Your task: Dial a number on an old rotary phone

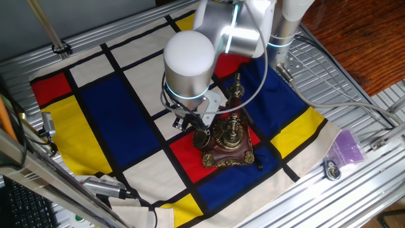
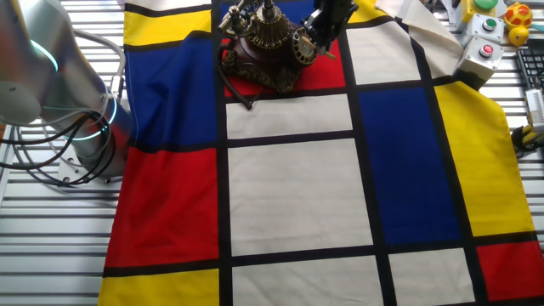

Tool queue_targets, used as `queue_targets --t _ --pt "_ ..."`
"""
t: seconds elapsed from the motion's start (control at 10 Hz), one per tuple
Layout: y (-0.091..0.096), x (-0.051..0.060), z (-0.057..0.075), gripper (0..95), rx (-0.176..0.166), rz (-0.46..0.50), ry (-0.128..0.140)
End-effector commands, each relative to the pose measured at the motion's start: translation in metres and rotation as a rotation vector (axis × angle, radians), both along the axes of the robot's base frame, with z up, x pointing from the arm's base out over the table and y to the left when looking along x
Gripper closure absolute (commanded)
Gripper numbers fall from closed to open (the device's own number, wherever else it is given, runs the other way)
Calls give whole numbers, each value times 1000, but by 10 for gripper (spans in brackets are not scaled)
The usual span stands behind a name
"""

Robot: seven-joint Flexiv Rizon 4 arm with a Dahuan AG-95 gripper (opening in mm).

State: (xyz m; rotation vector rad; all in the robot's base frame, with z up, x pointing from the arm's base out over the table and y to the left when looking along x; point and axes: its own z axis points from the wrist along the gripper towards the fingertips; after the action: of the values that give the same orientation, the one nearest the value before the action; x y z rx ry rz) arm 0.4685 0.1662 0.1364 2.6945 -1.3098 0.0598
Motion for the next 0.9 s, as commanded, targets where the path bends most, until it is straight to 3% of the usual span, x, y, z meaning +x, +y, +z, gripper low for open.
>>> queue_targets --t 0.1,0.9 --pt "3 0 -2 950 0 12 -1" --pt "6 -8 -7 950 0 50 4"
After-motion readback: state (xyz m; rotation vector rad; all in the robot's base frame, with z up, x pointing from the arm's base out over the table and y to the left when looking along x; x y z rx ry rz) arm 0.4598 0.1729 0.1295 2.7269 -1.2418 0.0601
